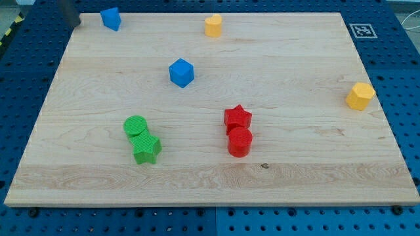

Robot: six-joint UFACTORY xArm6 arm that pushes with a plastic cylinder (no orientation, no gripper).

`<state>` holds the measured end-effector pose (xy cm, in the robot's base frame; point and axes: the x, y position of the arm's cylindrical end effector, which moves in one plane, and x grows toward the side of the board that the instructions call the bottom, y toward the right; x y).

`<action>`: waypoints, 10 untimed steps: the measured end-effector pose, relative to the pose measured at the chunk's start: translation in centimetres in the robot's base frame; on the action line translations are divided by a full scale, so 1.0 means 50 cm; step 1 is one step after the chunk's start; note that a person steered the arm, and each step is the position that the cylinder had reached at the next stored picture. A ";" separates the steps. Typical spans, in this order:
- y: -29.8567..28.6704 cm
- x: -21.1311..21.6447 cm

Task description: Push the blue triangle towards the blue cube

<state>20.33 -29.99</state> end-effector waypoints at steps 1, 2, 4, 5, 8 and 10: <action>0.010 -0.023; 0.056 -0.024; 0.283 -0.013; 0.397 0.027; 0.240 -0.023; 0.142 -0.023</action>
<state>19.18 -22.91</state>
